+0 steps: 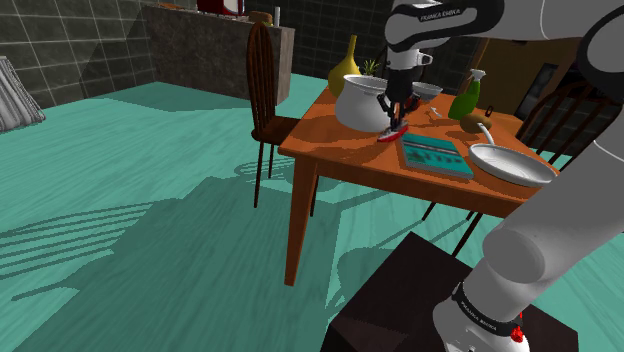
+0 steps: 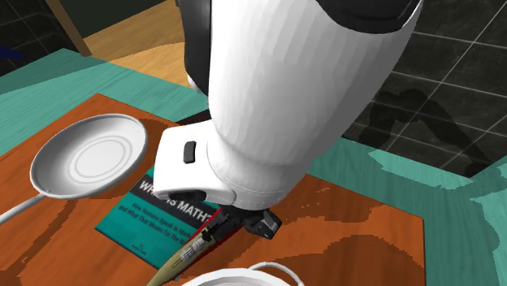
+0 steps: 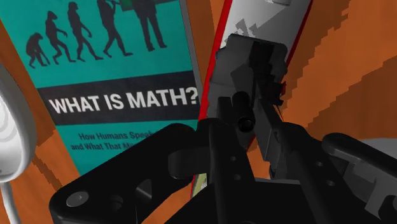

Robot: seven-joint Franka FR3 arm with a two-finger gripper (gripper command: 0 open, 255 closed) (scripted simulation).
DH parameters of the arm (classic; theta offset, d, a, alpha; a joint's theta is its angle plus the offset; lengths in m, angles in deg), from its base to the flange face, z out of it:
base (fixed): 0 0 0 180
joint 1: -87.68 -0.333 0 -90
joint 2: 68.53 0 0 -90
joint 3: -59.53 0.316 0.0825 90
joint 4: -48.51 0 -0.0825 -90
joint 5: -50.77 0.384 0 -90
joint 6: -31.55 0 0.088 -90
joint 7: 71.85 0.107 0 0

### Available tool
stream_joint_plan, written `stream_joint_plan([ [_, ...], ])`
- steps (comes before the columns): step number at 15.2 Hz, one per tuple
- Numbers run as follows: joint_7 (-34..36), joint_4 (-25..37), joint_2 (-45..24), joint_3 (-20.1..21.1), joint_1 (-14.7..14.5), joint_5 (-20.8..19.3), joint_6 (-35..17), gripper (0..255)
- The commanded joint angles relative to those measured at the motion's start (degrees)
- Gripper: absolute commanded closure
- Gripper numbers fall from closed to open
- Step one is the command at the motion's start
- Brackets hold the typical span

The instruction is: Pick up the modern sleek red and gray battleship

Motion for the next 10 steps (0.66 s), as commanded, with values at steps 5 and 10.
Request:
stream_joint_plan([
  [5,-0.7,4.8,-0.2,0.1,0.0,0.1,4.6,255],
  [10,-1.0,7.6,-0.5,0.1,-0.1,0.1,7.1,255],
])
